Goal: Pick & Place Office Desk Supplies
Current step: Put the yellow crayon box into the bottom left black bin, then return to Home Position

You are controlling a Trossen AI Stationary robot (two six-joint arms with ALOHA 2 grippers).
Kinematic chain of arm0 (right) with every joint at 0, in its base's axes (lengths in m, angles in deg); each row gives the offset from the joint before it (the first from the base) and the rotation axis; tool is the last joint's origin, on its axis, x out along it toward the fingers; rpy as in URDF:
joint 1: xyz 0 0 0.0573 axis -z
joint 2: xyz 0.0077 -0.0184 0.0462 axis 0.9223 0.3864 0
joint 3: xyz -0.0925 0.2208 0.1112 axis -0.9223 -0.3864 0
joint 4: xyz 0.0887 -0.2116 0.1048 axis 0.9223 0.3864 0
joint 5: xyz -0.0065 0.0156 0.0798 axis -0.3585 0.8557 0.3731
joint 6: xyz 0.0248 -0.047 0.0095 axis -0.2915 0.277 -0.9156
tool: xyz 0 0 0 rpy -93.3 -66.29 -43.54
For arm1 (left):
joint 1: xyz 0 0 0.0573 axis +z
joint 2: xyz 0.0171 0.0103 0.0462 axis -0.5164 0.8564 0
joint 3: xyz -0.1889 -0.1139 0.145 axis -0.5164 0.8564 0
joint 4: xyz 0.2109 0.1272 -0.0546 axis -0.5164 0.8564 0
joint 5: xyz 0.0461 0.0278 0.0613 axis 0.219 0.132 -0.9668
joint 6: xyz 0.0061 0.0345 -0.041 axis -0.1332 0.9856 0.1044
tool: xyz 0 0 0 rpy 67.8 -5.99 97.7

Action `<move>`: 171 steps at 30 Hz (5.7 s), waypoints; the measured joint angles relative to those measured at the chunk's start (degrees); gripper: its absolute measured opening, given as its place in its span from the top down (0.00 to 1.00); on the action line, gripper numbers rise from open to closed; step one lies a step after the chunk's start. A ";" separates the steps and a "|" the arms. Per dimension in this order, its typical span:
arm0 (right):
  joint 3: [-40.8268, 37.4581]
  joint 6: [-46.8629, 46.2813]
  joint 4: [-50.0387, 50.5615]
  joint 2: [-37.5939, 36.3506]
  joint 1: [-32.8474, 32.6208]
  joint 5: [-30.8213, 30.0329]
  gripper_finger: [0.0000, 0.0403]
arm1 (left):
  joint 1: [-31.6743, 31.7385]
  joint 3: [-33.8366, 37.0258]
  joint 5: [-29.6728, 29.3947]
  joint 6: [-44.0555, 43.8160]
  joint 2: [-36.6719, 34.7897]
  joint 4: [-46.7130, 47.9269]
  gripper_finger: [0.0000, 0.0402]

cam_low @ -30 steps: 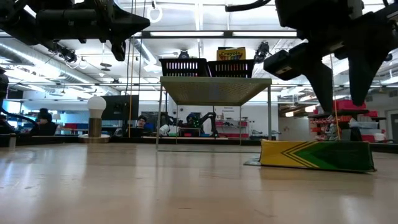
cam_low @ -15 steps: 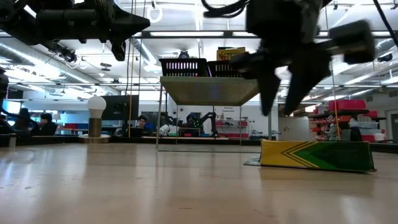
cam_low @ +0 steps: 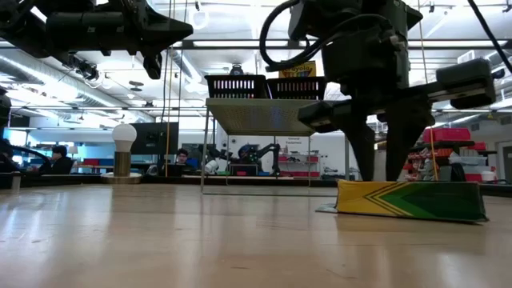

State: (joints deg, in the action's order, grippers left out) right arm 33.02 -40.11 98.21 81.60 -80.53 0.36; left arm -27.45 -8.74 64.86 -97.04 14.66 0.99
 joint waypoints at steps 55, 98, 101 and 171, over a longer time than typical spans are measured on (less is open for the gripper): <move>0.04 -26.97 1.84 -4.04 0.89 1.65 0.99 | 0.09 0.00 0.05 -4.64 0.02 1.05 0.97; 32.04 -16.94 22.98 -11.96 6.37 -65.68 1.00 | 0.09 0.02 -0.42 -5.36 0.02 3.48 0.97; 31.99 -14.26 22.97 -11.01 6.51 -65.56 1.00 | 0.09 0.02 -0.42 -4.43 0.02 3.48 0.97; 32.04 -24.18 15.79 -14.45 8.61 -19.96 0.98 | 0.09 0.05 -0.44 -2.41 0.00 3.45 0.97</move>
State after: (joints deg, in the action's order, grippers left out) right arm 65.06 -64.29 114.00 67.15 -71.91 -19.61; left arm -27.36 -8.68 64.42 -99.45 14.66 4.44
